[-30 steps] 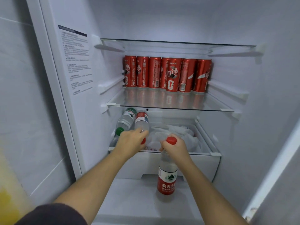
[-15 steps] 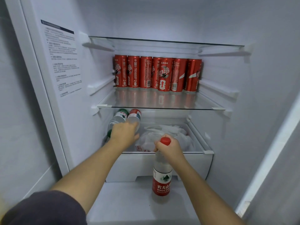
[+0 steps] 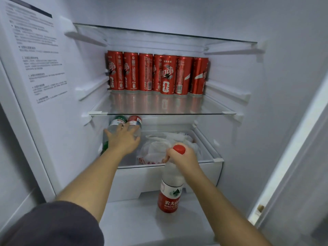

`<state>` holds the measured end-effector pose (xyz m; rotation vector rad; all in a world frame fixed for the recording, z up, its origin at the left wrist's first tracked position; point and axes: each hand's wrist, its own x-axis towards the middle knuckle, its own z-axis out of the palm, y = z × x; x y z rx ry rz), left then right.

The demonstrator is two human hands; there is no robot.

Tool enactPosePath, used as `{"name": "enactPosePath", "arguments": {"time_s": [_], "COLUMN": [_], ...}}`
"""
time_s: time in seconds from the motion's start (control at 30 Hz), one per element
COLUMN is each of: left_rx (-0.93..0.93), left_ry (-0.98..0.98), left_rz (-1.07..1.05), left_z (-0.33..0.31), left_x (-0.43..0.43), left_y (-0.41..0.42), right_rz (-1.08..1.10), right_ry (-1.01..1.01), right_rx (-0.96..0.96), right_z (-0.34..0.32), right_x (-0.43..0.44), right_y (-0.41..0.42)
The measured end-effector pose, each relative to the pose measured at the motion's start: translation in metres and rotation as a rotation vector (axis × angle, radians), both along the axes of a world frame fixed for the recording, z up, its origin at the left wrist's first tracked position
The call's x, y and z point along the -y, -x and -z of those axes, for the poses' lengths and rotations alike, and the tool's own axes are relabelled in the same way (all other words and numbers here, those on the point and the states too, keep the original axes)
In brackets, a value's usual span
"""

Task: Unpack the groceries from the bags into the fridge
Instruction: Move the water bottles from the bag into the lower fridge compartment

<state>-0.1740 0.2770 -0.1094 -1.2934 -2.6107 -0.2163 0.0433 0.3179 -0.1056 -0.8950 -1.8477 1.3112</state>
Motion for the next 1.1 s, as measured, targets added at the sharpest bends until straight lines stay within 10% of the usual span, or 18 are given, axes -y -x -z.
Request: {"name": "enactPosePath", "arguments": {"time_s": [0.3,0.5,0.87,1.1], "left_rx": [0.019,0.004,0.023,0.022], "left_ry": [0.007,-0.005,-0.02,-0.047], "left_rz": [0.0,0.009,0.003,-0.013], "left_z": [0.0,0.001,0.002,0.005], "left_x": [0.002,0.002,0.003,0.003], "left_y": [0.0,-0.001,-0.004,-0.005], "right_rz": [0.195,0.423,0.51,0.336], "right_ry": [0.208,0.24,-0.02,-0.485], "right_rx": [-0.785,-0.886,-0.634,0.02], "right_z": [-0.064,-0.052,-0.024,0.0], "right_x": [-0.014,-0.023,-0.04,-0.043], "right_y": [-0.027,-0.019,-0.001,-0.009]}}
